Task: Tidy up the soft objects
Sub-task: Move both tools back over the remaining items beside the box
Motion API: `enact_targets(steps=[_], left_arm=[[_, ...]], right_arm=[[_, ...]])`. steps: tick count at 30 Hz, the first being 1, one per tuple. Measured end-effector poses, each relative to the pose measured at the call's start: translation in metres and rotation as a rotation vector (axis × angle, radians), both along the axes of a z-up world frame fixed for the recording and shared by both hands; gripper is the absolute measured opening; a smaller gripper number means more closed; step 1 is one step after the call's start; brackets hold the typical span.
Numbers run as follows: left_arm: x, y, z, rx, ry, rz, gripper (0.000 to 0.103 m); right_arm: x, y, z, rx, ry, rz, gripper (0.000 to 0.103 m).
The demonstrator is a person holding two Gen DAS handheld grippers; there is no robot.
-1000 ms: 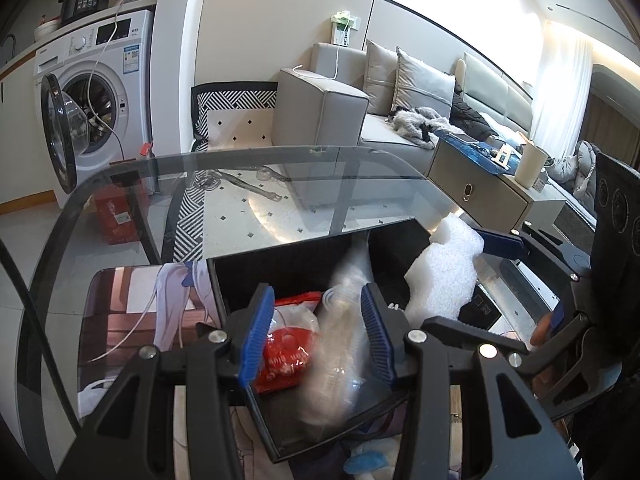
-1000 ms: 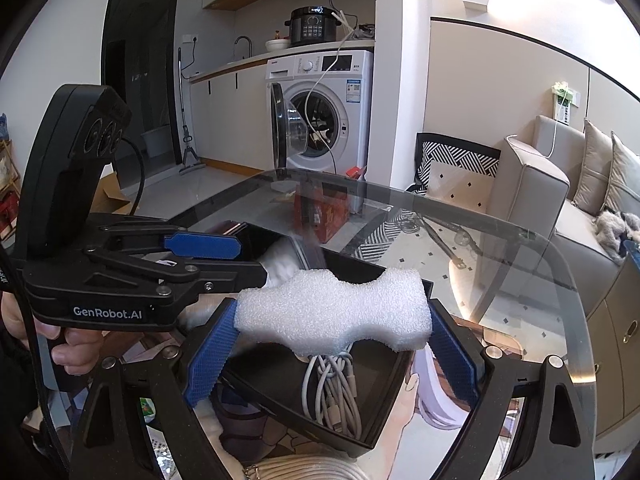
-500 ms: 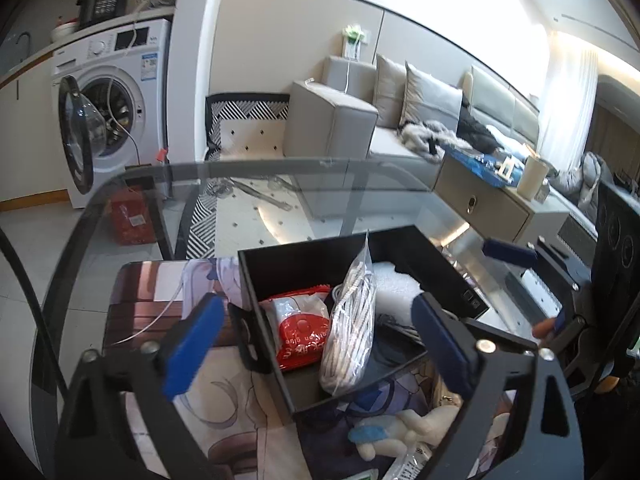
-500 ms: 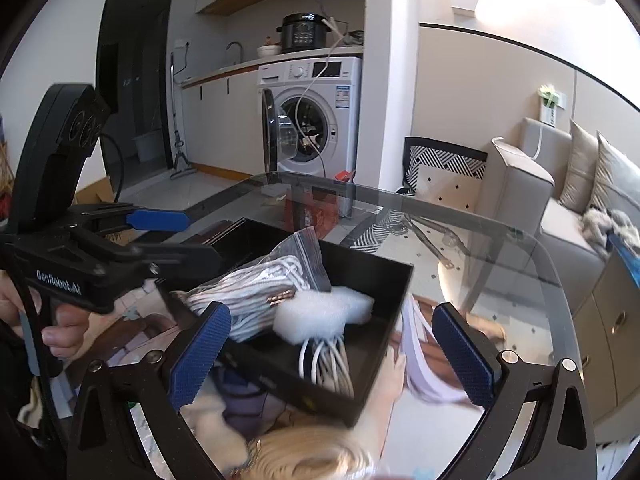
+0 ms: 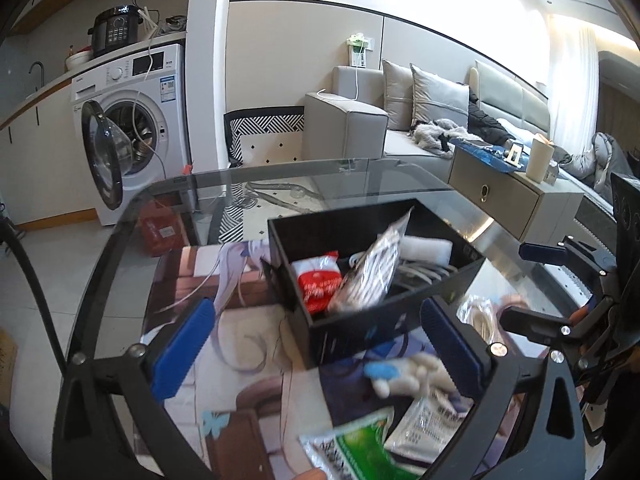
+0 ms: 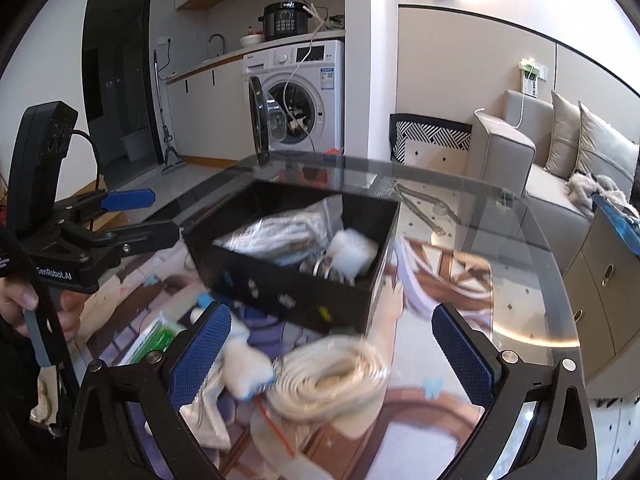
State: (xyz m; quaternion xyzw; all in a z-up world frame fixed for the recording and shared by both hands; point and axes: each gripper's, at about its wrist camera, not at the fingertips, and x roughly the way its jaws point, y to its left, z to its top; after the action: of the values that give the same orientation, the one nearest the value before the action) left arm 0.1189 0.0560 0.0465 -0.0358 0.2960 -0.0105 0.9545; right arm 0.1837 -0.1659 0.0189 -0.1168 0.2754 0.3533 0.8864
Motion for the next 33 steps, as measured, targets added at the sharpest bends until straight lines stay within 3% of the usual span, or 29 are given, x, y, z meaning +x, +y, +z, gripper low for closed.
enact_targets(steps=[9, 24, 33], left_arm=[[-0.023, -0.007, -0.017, 0.023, 0.019, 0.024, 0.103], [-0.044, -0.019, -0.049, 0.024, 0.131, 0.045, 0.103], [-0.044, -0.02, -0.059, -0.027, 0.191, 0.028, 0.103]], right_arm=[[-0.019, -0.006, -0.016, -0.053, 0.017, 0.024, 0.102], [-0.012, -0.01, -0.031, -0.095, 0.096, 0.024, 0.102], [-0.015, -0.01, -0.029, -0.087, 0.095, 0.03, 0.102]])
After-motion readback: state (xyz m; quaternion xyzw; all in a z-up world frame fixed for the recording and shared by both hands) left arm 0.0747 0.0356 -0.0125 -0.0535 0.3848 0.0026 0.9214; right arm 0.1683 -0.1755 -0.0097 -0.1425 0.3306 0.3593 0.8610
